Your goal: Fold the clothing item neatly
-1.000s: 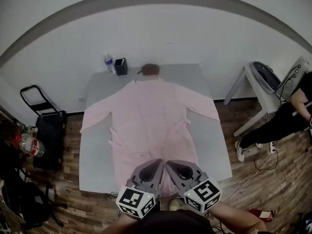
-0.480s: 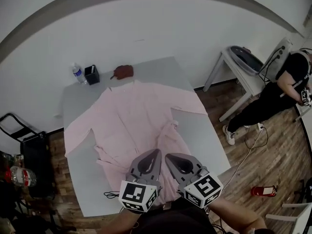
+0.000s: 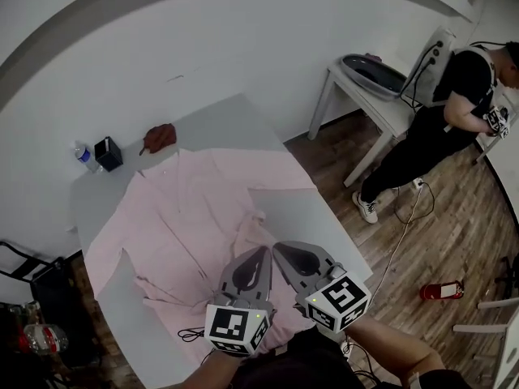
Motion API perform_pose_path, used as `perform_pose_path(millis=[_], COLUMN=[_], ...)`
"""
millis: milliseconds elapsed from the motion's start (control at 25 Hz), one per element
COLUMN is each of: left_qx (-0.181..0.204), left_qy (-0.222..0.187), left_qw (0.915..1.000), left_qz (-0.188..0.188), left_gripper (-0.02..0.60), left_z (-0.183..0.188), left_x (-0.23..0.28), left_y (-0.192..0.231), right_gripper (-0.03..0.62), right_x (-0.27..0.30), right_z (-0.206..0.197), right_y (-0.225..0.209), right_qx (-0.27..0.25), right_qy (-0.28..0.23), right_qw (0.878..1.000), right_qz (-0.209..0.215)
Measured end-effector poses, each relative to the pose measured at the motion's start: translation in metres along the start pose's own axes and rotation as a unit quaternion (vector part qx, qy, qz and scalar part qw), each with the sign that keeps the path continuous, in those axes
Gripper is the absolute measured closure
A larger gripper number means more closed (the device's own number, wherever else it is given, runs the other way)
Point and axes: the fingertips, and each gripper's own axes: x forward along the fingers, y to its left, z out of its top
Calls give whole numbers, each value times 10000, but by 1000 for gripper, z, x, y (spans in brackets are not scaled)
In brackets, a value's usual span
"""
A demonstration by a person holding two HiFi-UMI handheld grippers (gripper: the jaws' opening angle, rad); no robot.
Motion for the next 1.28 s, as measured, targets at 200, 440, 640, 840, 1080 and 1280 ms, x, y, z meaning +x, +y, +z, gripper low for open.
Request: perform_pose_path(millis=[200,440,640,840,1080,1280], left_qx=[14,44,71,110,103,159], left_qy=[91,299,443,572,706,838], left_qw=[9999,9991,9983,9973,9964,9947], left_qz=[-124,-283,-370,-453,-450,-569], left_gripper=[577,577,577,577,577,577], left_z=[-13,-31,-43,-55,-65,-73], left_x=[52,108,149,179,212,233], left_y=[-19,-40,-53,-57,-55,-61], right_gripper=[577,577,577,577,572,503], right_x=[-5,-10,-14,-13,1,20], right_z=[-5,-21,-39,-62,-121,-183], right_y=[-67,-142,-208,-260,-323,-349], right_qx=[249,531,791,866,1099,1054], right_qy=[-81,-38,22,73,506,1123], right_qw=[9994,9978,9954,9942,9910,9880], right_qz=[-229,-404,-531,-629,-576,-154])
